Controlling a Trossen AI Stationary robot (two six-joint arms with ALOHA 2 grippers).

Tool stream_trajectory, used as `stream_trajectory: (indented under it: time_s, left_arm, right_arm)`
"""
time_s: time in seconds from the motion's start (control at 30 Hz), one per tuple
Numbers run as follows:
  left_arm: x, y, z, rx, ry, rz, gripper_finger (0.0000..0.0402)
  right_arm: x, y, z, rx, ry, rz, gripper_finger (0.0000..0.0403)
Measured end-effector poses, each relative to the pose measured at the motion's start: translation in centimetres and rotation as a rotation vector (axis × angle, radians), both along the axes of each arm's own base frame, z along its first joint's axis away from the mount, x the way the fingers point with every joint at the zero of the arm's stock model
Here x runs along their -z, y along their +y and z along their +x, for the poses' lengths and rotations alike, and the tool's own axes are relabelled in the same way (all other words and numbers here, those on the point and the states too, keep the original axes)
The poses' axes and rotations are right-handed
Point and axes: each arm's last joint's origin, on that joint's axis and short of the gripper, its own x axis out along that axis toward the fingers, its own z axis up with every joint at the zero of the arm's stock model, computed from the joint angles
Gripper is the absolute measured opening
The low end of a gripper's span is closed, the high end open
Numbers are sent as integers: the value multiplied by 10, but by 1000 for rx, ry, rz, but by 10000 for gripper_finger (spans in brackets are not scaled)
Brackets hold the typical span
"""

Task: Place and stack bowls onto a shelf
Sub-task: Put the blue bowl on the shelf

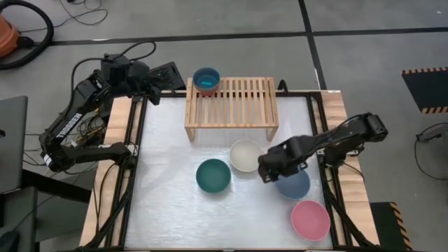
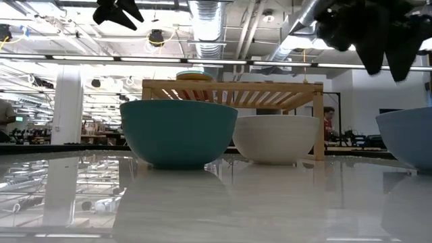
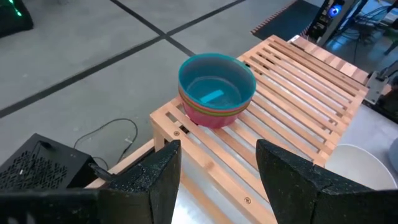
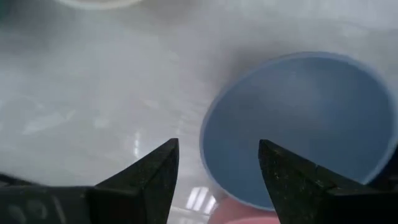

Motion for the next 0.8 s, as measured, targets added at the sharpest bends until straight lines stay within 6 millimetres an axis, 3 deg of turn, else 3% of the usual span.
stream_trajectory:
  time_s: [0.23,0.47,0.63,0.8]
  left_arm:
    - [2,3,4,21,3,-22,192]
    - [6,7,8,30,18,-38,192]
    - [8,9,10,44,38,-35,192]
    - [8,10,10,46,50,-24,192]
  right_arm:
    - [38,24,16,-73,131,-16,248]
    - [62,28,28,-142,187,-31,238]
    - [81,32,34,-183,245,10,176]
    - [91,36,43,-229,198,68,76]
